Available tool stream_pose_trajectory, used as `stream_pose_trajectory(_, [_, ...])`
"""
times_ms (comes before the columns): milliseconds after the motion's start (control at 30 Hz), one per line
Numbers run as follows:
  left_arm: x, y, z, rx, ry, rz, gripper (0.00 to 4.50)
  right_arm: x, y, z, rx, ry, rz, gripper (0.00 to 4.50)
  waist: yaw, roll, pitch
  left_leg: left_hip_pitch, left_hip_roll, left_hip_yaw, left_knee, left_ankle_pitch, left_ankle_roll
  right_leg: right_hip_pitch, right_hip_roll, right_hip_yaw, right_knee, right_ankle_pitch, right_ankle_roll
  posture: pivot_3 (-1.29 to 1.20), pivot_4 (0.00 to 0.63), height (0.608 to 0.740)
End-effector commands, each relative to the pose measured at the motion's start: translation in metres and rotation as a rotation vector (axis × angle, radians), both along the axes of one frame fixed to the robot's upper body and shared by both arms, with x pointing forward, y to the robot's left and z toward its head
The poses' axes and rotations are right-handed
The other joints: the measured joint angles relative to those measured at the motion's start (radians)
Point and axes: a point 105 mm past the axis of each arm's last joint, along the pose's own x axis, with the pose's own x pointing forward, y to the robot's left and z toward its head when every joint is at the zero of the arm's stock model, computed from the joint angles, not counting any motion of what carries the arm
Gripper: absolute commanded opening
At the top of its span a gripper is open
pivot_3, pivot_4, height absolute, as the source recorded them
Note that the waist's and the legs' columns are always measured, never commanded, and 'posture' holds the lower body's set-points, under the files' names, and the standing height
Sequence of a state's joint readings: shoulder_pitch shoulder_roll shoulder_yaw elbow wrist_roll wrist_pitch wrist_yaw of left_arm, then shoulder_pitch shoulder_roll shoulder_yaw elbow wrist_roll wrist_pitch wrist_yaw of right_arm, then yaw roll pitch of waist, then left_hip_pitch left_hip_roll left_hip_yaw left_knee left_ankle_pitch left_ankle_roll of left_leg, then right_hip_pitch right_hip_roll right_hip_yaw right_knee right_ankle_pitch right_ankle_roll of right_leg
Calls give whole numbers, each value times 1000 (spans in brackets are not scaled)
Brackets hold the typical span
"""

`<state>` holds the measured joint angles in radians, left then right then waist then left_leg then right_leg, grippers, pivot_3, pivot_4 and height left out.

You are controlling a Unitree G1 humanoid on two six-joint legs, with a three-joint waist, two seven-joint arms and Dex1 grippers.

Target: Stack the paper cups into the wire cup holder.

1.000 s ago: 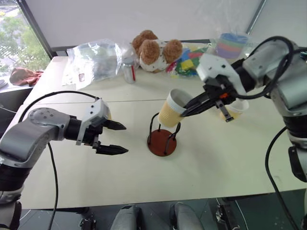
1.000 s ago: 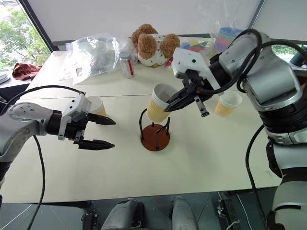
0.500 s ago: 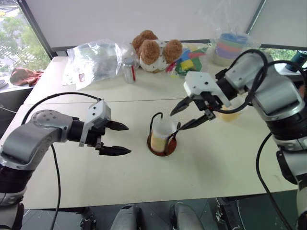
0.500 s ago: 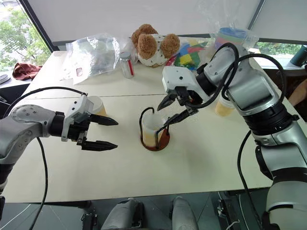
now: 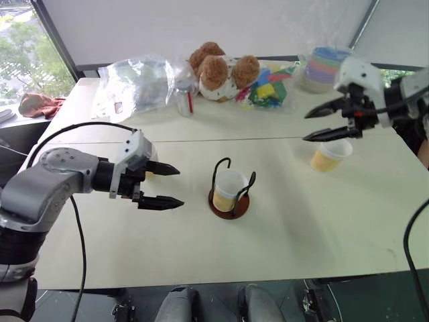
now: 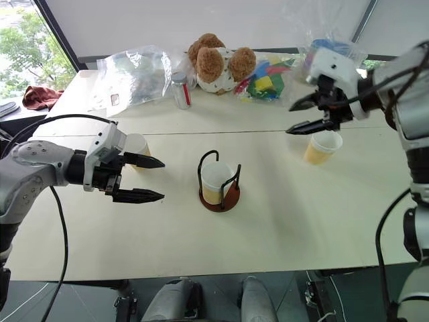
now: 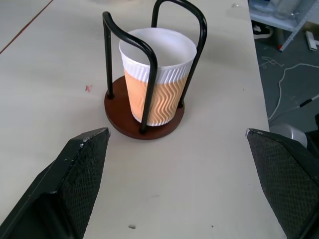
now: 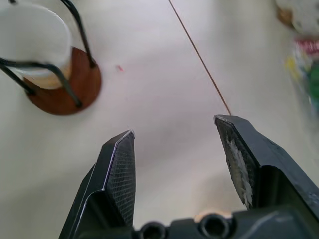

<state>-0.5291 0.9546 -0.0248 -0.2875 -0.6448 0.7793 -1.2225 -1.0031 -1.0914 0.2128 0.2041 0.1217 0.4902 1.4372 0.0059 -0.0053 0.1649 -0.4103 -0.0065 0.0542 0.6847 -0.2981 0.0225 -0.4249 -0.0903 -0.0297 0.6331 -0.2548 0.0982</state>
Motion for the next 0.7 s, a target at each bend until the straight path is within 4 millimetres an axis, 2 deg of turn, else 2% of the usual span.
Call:
stream_pose_trajectory(33, [-1, -1, 13, 1, -45, -24, 4500, 4, -27, -2, -54, -78, -117, 2749, -2, 0, 0, 0, 0, 0, 0, 0, 0, 0, 0, 0, 0, 0, 0, 0, 150, 740])
stream_pose_trajectory(200, [-1, -6, 24, 8, -66, -68, 4500, 14, -56, -30, -56, -16, -225, 2749, -3, 0, 0, 1, 0, 1, 1, 0, 1, 0, 0, 1, 1, 0, 0, 0, 150, 740])
stream_pose_trajectory(367, [0, -8, 28, 16, -83, -81, 4500, 27, -73, -46, -102, -8, -276, 2749, -5, 0, 0, 1, 0, 1, 0, 0, 0, 0, 1, 1, 0, 0, 0, 0, 150, 740])
stream_pose_trajectory(633, [-2, -8, 25, 14, -75, -71, 4500, 44, -86, -63, -150, 8, -316, 2749, -21, 0, 0, 1, 1, 1, 0, 1, -1, 0, 1, 1, 1, 0, 0, 0, 150, 740])
stream_pose_trajectory(700, [-2, -8, 25, 14, -73, -68, 4500, 46, -87, -67, -148, 21, -327, 2235, -22, 0, 0, 1, 1, 1, 0, 1, -2, 0, 1, 1, 1, 0, 0, 0, 150, 740])
